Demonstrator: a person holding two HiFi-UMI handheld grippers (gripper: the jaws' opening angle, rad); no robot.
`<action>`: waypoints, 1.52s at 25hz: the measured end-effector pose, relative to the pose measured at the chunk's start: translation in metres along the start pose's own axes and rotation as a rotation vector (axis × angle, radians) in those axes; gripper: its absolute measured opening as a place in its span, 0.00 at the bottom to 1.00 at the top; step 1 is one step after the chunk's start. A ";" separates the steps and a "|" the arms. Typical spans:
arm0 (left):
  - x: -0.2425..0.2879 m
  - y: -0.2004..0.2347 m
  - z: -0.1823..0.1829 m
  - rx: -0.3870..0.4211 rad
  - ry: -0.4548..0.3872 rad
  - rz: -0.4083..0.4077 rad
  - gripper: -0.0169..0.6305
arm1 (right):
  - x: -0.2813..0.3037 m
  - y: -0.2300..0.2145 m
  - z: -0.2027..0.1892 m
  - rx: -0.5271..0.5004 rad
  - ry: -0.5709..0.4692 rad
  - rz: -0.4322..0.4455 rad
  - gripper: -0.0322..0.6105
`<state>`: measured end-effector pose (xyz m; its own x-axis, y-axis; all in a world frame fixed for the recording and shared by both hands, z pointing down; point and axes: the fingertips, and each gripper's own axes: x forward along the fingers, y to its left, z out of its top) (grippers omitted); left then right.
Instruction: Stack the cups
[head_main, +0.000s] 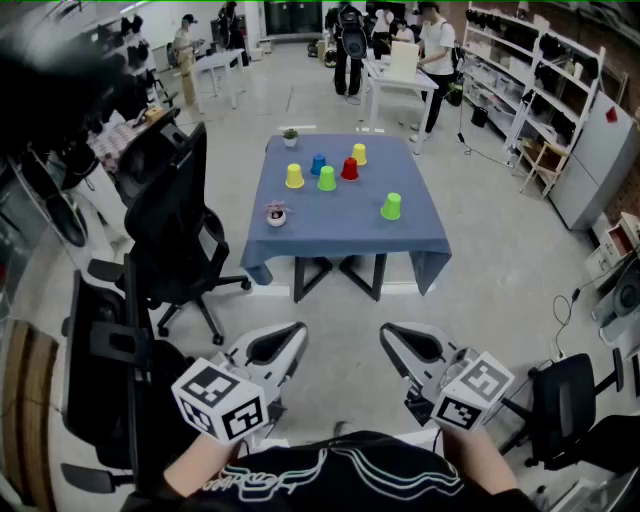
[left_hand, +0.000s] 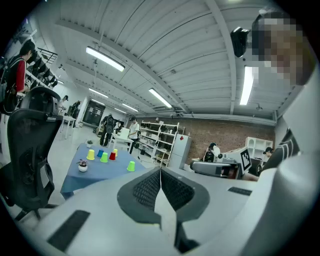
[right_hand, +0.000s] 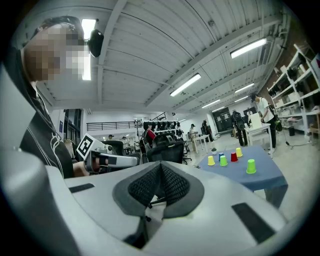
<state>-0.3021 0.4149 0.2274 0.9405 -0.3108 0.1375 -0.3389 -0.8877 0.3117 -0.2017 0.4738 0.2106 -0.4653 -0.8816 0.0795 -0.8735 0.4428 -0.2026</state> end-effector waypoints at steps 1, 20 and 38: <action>0.002 0.000 0.000 0.001 0.002 0.003 0.07 | 0.000 -0.002 0.000 -0.008 0.001 -0.002 0.09; 0.063 -0.024 0.008 0.033 0.011 0.024 0.07 | -0.034 -0.070 0.015 -0.052 -0.025 -0.025 0.31; 0.142 -0.011 -0.009 0.005 0.030 0.056 0.07 | -0.055 -0.175 -0.007 -0.102 0.041 -0.140 0.53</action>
<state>-0.1649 0.3836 0.2519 0.9186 -0.3500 0.1832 -0.3912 -0.8707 0.2980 -0.0241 0.4457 0.2484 -0.3420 -0.9292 0.1397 -0.9391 0.3326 -0.0867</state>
